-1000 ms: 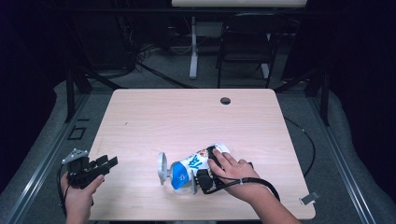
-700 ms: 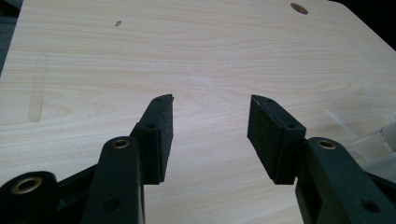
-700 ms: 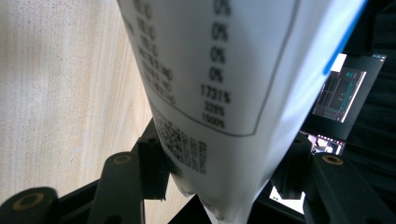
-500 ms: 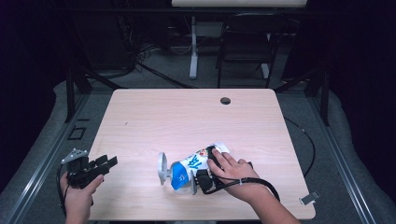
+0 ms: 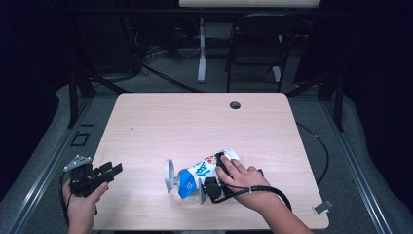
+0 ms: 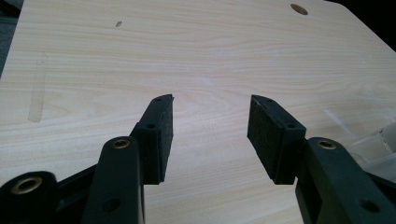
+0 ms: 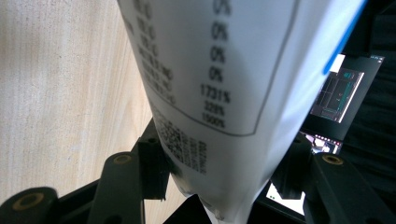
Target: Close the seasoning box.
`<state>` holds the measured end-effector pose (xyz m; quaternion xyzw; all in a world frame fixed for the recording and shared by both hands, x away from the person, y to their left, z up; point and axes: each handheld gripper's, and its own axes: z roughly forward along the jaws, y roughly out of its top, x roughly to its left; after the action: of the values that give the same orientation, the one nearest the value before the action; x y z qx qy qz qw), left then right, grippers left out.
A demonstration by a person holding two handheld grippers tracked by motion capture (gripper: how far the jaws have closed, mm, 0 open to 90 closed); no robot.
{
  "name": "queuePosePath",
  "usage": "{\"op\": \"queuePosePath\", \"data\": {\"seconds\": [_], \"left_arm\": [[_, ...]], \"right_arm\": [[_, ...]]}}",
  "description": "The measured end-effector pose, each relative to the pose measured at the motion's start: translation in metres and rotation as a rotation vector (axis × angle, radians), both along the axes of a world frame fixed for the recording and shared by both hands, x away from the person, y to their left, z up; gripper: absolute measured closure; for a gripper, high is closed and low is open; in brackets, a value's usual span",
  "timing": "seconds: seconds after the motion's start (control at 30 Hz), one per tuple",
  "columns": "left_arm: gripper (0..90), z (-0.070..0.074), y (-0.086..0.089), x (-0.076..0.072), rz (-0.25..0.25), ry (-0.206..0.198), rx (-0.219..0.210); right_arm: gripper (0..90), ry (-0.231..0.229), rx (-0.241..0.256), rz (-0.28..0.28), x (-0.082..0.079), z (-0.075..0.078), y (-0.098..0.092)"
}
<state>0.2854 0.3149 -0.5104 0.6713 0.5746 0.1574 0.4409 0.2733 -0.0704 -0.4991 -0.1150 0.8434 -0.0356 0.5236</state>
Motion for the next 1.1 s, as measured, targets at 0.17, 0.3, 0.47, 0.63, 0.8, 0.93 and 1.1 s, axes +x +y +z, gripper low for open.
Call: {"op": "queuePosePath", "data": {"seconds": [0.17, 0.3, 0.47, 0.63, 0.8, 0.93, 1.1], "left_arm": [[51.3, -0.0005, 0.0000, 0.0002, 0.002, -0.001, 0.000], [51.3, -0.0006, 0.0000, 0.0003, 0.004, -0.002, 0.000], [51.3, -0.0007, 0.0005, 0.0003, 0.005, -0.001, 0.002], [51.3, -0.0009, 0.0008, 0.0003, 0.005, 0.001, 0.001], [51.3, -0.0010, 0.0009, 0.0003, 0.005, 0.001, 0.001], [51.3, -0.0011, 0.0009, 0.0004, 0.006, 0.001, 0.000], [51.3, -0.0012, 0.0013, 0.0005, 0.005, 0.001, 0.002]], "right_arm": [[48.6, -0.001, -0.002, 0.001, -0.0001, 0.0000, 0.0003], [48.6, -0.001, -0.003, 0.002, 0.0000, 0.0001, 0.0003], [48.5, -0.002, -0.008, 0.004, 0.0000, 0.0003, 0.0006], [48.6, -0.004, -0.015, 0.008, 0.0000, 0.0007, 0.0009], [48.5, -0.008, -0.031, 0.005, -0.0005, 0.0019, 0.0015], [48.6, -0.007, -0.027, 0.010, -0.0003, 0.0016, 0.0013], [48.6, -0.005, -0.026, 0.015, 0.0000, 0.0014, 0.0012]]}}
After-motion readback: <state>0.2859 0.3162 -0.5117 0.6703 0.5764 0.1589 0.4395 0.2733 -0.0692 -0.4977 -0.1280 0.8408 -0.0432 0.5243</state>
